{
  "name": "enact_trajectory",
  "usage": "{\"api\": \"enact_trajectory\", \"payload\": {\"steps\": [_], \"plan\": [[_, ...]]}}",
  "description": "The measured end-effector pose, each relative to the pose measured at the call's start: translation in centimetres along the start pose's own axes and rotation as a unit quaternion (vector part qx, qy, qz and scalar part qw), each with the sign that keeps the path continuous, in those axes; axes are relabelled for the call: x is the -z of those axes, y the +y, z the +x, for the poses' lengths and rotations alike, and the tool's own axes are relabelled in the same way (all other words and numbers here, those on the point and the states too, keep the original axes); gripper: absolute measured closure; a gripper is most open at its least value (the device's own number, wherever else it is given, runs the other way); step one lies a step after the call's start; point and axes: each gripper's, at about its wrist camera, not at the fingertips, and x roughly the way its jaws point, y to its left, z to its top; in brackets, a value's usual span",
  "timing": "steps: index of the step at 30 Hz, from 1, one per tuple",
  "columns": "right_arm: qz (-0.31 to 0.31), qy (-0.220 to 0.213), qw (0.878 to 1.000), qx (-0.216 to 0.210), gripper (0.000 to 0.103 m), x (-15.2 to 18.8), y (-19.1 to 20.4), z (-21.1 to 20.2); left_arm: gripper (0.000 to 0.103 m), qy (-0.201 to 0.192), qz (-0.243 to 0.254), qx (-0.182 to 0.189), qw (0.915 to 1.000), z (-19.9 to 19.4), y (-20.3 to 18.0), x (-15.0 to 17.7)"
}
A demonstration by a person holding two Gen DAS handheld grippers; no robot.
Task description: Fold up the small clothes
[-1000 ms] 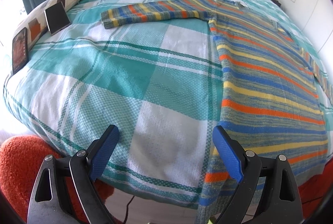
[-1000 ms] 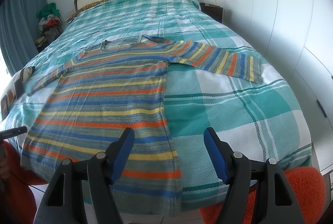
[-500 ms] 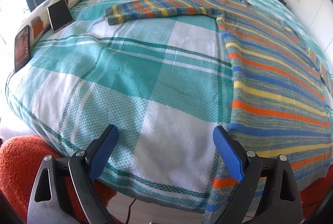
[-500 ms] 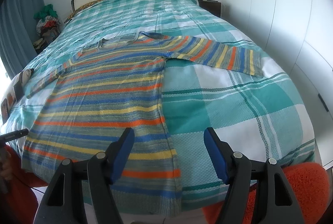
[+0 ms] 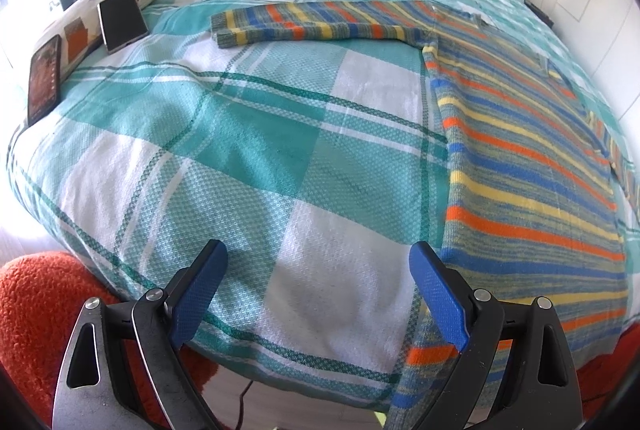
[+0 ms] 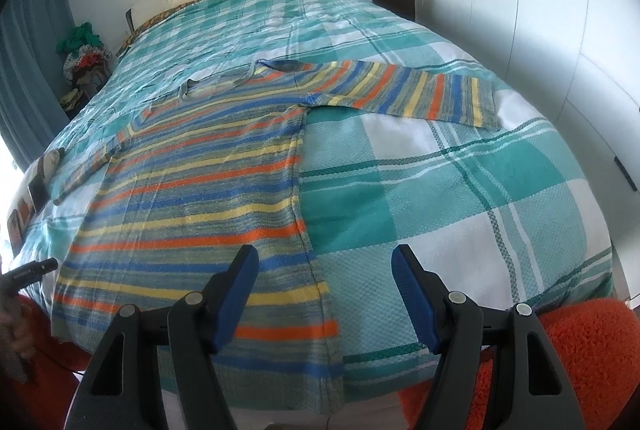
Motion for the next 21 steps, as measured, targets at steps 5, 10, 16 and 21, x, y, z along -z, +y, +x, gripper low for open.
{"api": "enact_trajectory", "payload": {"steps": [5, 10, 16, 21], "plan": [[0.078, 0.000, 0.997, -0.028, 0.034, -2.0, -4.1, 0.4, 0.010, -0.006, -0.005, 0.010, 0.9999, -0.3, 0.3, -0.1], [0.089, 0.007, 0.996, -0.026, 0.034, -6.9, -6.6, 1.8, 0.010, -0.004, -0.005, 0.006, 1.0000, -0.2, 0.2, -0.1], [-0.081, 0.063, 0.991, -0.089, 0.034, -17.0, 0.7, 7.4, 0.010, -0.004, 0.007, 0.002, 1.0000, 0.1, -0.5, -0.1], [-0.275, 0.071, 0.958, -0.040, 0.035, -24.8, 8.3, 15.2, 0.010, -0.001, 0.013, -0.002, 0.9999, 0.2, -0.4, -0.1]]}}
